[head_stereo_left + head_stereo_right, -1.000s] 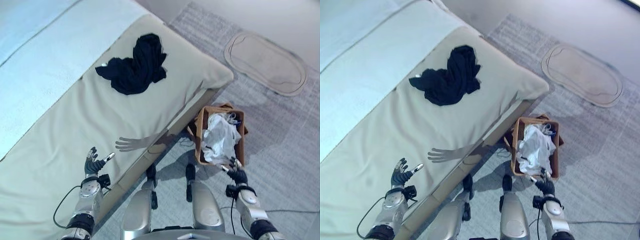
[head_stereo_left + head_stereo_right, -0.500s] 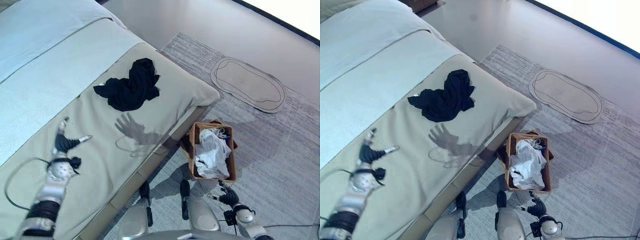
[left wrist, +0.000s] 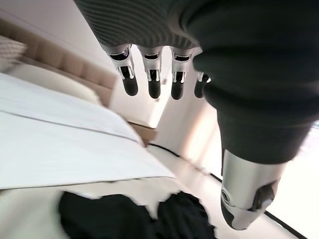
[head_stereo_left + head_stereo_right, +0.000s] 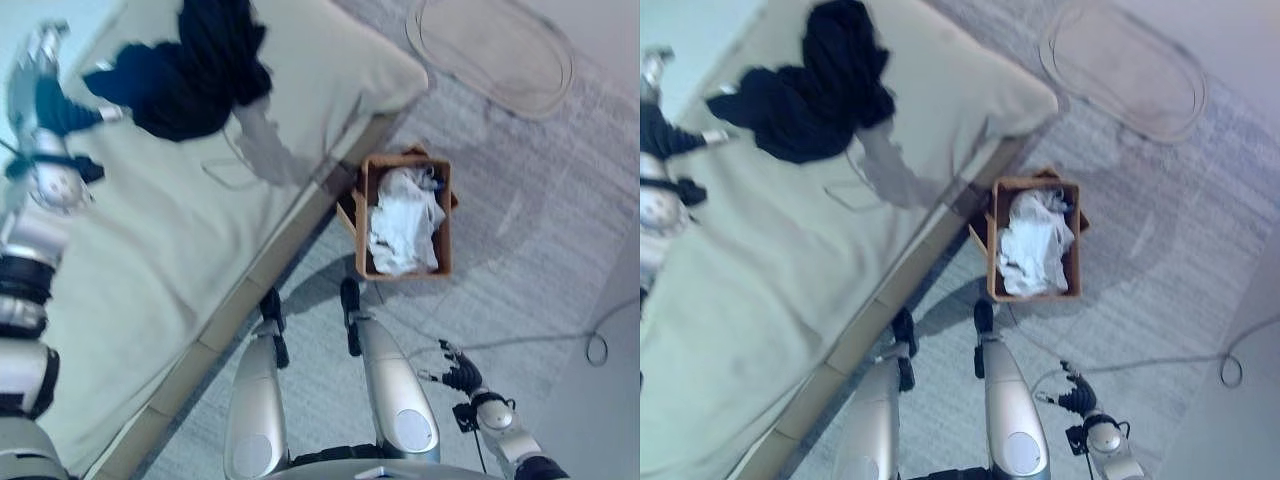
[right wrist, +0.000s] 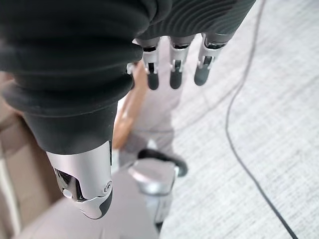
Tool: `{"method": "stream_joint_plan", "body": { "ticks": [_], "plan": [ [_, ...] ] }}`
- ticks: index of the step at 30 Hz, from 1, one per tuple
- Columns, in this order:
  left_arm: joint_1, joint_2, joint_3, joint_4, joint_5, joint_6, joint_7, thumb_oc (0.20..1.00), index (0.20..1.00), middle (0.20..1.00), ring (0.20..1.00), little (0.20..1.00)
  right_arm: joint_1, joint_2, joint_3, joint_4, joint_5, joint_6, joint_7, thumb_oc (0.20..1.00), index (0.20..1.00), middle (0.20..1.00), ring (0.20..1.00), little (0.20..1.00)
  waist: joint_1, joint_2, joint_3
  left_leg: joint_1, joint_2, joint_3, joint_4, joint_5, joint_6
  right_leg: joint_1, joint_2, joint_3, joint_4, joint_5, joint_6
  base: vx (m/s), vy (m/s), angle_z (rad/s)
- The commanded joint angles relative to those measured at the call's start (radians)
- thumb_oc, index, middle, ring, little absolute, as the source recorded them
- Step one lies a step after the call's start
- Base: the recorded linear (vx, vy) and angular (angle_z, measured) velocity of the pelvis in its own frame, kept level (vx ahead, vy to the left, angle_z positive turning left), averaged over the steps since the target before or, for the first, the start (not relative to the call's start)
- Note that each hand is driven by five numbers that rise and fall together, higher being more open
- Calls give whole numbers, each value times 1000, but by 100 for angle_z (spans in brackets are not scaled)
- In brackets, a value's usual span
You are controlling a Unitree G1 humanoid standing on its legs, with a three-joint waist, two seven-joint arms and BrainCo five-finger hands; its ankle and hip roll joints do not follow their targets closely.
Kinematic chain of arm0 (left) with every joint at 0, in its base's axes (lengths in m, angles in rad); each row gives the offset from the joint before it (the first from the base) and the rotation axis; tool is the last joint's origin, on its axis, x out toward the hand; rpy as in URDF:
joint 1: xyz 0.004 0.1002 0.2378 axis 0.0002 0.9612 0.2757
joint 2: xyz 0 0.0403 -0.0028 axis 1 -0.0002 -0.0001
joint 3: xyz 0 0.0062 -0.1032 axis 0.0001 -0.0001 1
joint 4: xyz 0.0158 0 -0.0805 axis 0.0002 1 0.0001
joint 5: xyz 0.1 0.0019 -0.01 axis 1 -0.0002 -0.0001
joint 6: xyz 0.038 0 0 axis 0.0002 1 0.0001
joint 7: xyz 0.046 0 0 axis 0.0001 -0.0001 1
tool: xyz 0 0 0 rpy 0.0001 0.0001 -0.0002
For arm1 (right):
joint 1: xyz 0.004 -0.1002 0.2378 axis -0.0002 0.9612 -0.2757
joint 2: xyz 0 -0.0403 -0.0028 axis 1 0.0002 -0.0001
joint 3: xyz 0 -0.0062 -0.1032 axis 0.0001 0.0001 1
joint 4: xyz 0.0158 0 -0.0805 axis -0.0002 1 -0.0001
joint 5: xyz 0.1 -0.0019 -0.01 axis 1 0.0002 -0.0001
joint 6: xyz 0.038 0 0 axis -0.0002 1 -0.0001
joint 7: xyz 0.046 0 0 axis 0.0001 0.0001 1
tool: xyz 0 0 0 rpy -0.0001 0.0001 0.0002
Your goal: Pick up clothes into the bucket
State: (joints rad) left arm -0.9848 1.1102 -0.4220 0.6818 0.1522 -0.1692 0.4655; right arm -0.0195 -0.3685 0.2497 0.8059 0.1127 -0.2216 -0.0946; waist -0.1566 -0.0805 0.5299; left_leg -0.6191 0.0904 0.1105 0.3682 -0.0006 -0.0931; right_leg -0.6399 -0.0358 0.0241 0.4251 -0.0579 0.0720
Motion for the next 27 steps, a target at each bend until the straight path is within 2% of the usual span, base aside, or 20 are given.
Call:
{"method": "stream_joint_plan", "body": {
  "ticks": [1, 8, 15, 22, 27],
  "plan": [
    [-112, 64, -52, 55, 66, 12, 43, 1000, 1000, 1000, 1000, 1000, 19, -29, 37, -49, 52, -54, -25, 1000, 1000, 1000, 1000, 1000, -5, -14, -25, -2, -9, 42, 265, -252, 74, 16, -5, 58, -161, 131, 78, -62, 40, -35],
    [-353, 87, -250, 144, 69, 14, 45, 1000, 1000, 1000, 1000, 1000, 4, -18, 57, -113, 114, -93, -41, 1000, 1000, 1000, 1000, 1000, -18, -32, -11, -197, 35, 59, 419, -313, 88, -110, 28, 98, -208, 184, 97, -50, 42, -29],
    [-500, 64, -362, 217, 59, 15, 60, 1000, 1000, 1000, 1000, 1000, -15, -10, 69, -167, 166, -125, -53, 1000, 1000, 1000, 1000, 1000, -36, -29, -11, -320, 48, 51, 498, -356, 103, -206, 42, 111, -239, 207, 104, 2, 29, -6],
    [-624, 24, -422, 325, 28, 40, 65, 1000, 1000, 1000, 1000, 1000, -26, -1, 85, -228, 204, -147, -58, 1000, 1000, 1000, 1000, 1000, -34, -37, -10, -419, 68, 53, 576, -397, 121, -286, 64, 123, -254, 230, 111, 26, 19, -10],
    [-651, 16, -415, 381, -22, 39, 61, 1000, 1000, 1000, 1000, 1000, -33, 7, 99, -250, 222, -154, -51, 1000, 1000, 1000, 1000, 1000, -29, -42, -10, -454, 77, 47, 604, -415, 131, -313, 77, 123, -271, 243, 111, 19, 9, -6]
  ]
}}
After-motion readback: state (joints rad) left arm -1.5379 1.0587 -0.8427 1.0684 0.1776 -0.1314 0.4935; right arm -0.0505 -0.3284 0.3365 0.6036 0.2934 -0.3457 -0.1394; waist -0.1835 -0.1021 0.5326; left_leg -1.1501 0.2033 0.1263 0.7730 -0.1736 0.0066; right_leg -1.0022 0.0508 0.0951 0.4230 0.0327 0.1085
